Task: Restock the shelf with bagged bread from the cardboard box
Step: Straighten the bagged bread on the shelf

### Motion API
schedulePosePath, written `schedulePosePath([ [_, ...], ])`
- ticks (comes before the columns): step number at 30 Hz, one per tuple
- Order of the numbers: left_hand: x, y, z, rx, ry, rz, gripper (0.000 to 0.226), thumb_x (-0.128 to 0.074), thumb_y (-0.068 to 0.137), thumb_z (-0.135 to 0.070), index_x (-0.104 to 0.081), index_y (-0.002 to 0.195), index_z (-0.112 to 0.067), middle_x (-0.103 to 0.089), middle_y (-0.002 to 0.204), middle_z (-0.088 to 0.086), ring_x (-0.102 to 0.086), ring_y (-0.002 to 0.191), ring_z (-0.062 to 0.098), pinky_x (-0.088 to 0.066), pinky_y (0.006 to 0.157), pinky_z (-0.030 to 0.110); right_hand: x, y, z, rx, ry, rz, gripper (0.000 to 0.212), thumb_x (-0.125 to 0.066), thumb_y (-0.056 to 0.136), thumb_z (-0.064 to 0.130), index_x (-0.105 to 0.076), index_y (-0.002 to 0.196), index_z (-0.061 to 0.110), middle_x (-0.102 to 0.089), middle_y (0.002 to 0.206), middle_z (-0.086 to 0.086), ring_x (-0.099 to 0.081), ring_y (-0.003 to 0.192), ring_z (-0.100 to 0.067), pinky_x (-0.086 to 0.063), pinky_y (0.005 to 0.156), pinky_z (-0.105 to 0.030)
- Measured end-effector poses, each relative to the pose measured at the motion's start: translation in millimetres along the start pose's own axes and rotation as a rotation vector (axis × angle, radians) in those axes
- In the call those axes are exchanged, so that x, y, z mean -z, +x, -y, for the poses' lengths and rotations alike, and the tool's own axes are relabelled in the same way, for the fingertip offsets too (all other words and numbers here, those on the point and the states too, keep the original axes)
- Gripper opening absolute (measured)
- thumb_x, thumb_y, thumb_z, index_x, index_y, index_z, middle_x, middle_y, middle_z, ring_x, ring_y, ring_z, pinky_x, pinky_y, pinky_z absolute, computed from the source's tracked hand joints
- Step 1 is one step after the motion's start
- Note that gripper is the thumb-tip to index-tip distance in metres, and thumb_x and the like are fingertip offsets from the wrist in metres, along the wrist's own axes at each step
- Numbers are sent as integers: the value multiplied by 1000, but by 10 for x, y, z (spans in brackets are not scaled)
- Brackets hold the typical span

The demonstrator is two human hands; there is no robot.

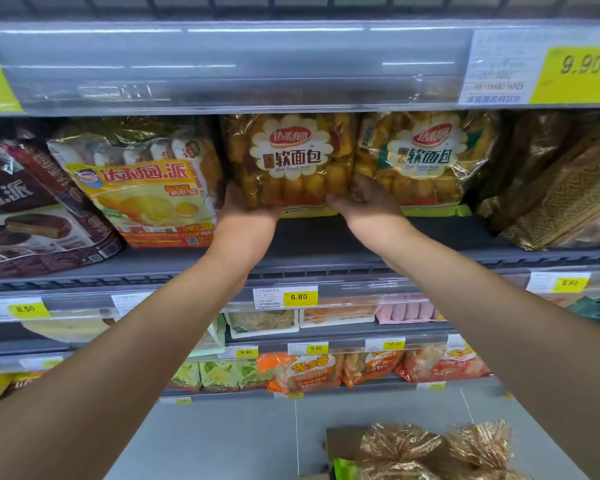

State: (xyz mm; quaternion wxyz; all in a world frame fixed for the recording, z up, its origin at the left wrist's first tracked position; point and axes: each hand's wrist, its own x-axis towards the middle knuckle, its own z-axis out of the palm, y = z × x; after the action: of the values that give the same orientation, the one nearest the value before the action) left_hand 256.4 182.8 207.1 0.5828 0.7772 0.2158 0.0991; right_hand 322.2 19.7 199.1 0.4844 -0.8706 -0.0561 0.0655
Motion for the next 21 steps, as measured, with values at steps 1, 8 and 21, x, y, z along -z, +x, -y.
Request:
schedulePosePath([
  [1,-4,-23,-25,37,-46,22,49,-59,95,-12,-44,141,-14,-58,120,-5,-58,108,13,-46,87,21,31,-46,18,8,-2,-1,53,-59,96,44,-51,142,20,-55,144,0,-50,132,-24,-40,104,-33],
  [8,-34,-382,-226,195,-100,58,33,-71,79,-21,-55,108,-21,-57,91,-1,-55,83,14,-48,80,31,274,-425,-208,19,69,-37,45,-62,95,36,-53,138,30,-60,123,7,-58,120,-16,-48,99,-36],
  [21,-834,-1634,890,-672,509,498,59,-57,85,-2,-50,143,-13,-38,155,2,-33,146,19,-24,121,29,1143,-2256,-2225,71,-217,-247,36,-61,95,16,-60,131,14,-55,135,1,-52,127,-17,-46,103,-48],
])
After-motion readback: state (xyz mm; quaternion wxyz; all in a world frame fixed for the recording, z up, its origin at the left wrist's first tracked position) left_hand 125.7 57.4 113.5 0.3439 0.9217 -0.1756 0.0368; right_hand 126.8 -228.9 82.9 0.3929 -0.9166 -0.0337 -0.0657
